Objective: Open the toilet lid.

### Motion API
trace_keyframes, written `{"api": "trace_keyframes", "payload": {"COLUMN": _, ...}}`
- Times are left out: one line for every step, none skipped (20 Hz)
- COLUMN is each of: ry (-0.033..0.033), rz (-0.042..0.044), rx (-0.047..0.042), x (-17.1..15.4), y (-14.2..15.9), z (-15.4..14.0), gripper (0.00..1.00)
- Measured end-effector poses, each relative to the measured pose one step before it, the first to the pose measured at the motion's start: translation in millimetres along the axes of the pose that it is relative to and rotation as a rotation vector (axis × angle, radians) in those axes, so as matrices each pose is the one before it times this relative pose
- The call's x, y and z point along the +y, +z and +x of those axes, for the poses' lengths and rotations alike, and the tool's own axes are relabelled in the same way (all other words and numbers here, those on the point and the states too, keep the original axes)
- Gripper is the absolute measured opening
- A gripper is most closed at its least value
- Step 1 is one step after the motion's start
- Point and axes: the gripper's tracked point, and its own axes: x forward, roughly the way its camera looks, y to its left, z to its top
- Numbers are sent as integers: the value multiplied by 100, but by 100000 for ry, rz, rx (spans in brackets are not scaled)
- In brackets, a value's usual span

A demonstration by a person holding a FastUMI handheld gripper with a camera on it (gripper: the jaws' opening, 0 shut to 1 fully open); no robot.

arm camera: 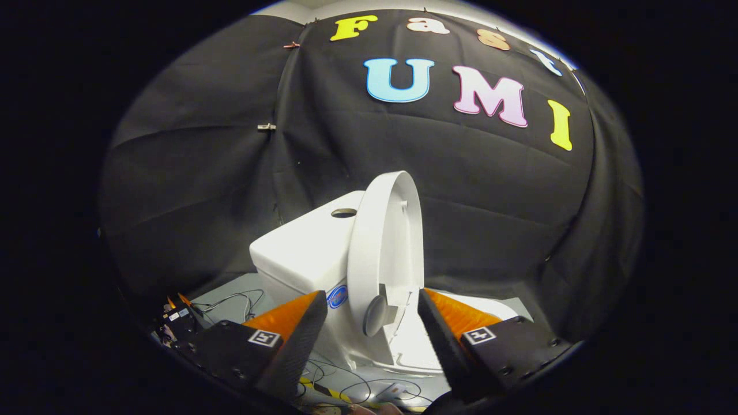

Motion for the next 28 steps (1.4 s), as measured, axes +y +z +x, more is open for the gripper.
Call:
{"api": "trace_keyframes", "payload": {"ry": 248, "rz": -252, "rx": -1244, "x": 33, "y": 374, "z": -419, "gripper": 98}}
{"api": "trace_keyframes", "payload": {"ry": 0, "rz": -210, "rx": -1666, "x": -107, "y": 622, "z": -579, "gripper": 99}}
{"api": "trace_keyframes", "payload": {"ry": 157, "rz": 74, "rx": -1596, "x": -89, "y": 669, "z": -545, "gripper": 99}}
{"api": "trace_keyframes", "payload": {"ry": 76, "rz": 192, "rx": -1690, "x": -6, "y": 632, "z": -543, "gripper": 99}}
{"api": "trace_keyframes", "payload": {"ry": 116, "rz": 177, "rx": -1713, "x": -65, "y": 816, "z": -574, "gripper": 99}}
{"api": "trace_keyframes", "payload": {"ry": 293, "rz": 179, "rx": -1688, "x": -30, "y": 817, "z": -606, "gripper": 99}}
{"api": "trace_keyframes", "payload": {"ry": 178, "rz": 11, "rx": -1722, "x": -75, "y": 918, "z": -632, "gripper": 98}}
{"api": "trace_keyframes", "payload": {"ry": 17, "rz": -148, "rx": -1914, "x": -145, "y": 1035, "z": -692, "gripper": 98}}
{"api": "trace_keyframes", "payload": {"ry": -47, "rz": -303, "rx": -2086, "x": -257, "y": 1093, "z": -629, "gripper": 98}}
{"api": "trace_keyframes", "payload": {"ry": -533, "rz": -389, "rx": -2123, "x": -395, "y": 1016, "z": -763, "gripper": 98}}
{"api": "trace_keyframes", "payload": {"ry": -617, "rz": -418, "rx": -2379, "x": -461, "y": 1126, "z": -680, "gripper": 98}}
{"api": "trace_keyframes", "payload": {"ry": -722, "rz": -394, "rx": -2102, "x": -471, "y": 1084, "z": -772, "gripper": 98}}
{"api": "trace_keyframes", "payload": {"ry": -861, "rz": -269, "rx": -2068, "x": -603, "y": 1055, "z": -725, "gripper": 98}}
{"api": "trace_keyframes", "payload": {"ry": -1229, "rz": -382, "rx": -2021, "x": -798, "y": 969, "z": -622, "gripper": 98}}
{"api": "trace_keyframes", "payload": {"ry": -1584, "rz": -431, "rx": -1521, "x": -838, "y": 998, "z": -752, "gripper": 98}}
{"api": "trace_keyframes", "payload": {"ry": -1583, "rz": -300, "rx": -1617, "x": -845, "y": 789, "z": -683, "gripper": 98}}
{"api": "trace_keyframes", "payload": {"ry": -1409, "rz": -28, "rx": -1626, "x": -883, "y": 935, "z": -711, "gripper": 98}}
{"api": "trace_keyframes", "payload": {"ry": -1299, "rz": 244, "rx": -1559, "x": -768, "y": 852, "z": -709, "gripper": 98}}
{"api": "trace_keyframes", "payload": {"ry": -1444, "rz": 320, "rx": -1526, "x": -903, "y": 842, "z": -688, "gripper": 98}}
{"api": "trace_keyframes", "payload": {"ry": -1633, "rz": 374, "rx": -1395, "x": -990, "y": 696, "z": -642, "gripper": 98}}
{"api": "trace_keyframes", "payload": {"ry": -1445, "rz": 361, "rx": -1440, "x": -964, "y": 820, "z": -627, "gripper": 98}}
{"api": "trace_keyframes", "payload": {"ry": -1437, "rz": 224, "rx": -1459, "x": -848, "y": 760, "z": -525, "gripper": 98}}
{"api": "trace_keyframes", "payload": {"ry": -1474, "rz": 14, "rx": -1294, "x": -926, "y": 633, "z": -584, "gripper": 98}}
{"api": "trace_keyframes", "payload": {"ry": -1184, "rz": -39, "rx": -1071, "x": -749, "y": 474, "z": -447, "gripper": 98}}
{"api": "trace_keyframes", "payload": {"ry": -967, "rz": -43, "rx": -592, "x": -736, "y": 360, "z": -463, "gripper": 98}}
{"api": "trace_keyframes", "payload": {"ry": -1103, "rz": 160, "rx": -119, "x": -763, "y": 269, "z": -493, "gripper": 98}}
{"api": "trace_keyframes", "payload": {"ry": -845, "rz": 616, "rx": -153, "x": -759, "y": 336, "z": -454, "gripper": 98}}
{"api": "trace_keyframes", "payload": {"ry": -964, "rz": 1004, "rx": -288, "x": -756, "y": 353, "z": -459, "gripper": 98}}
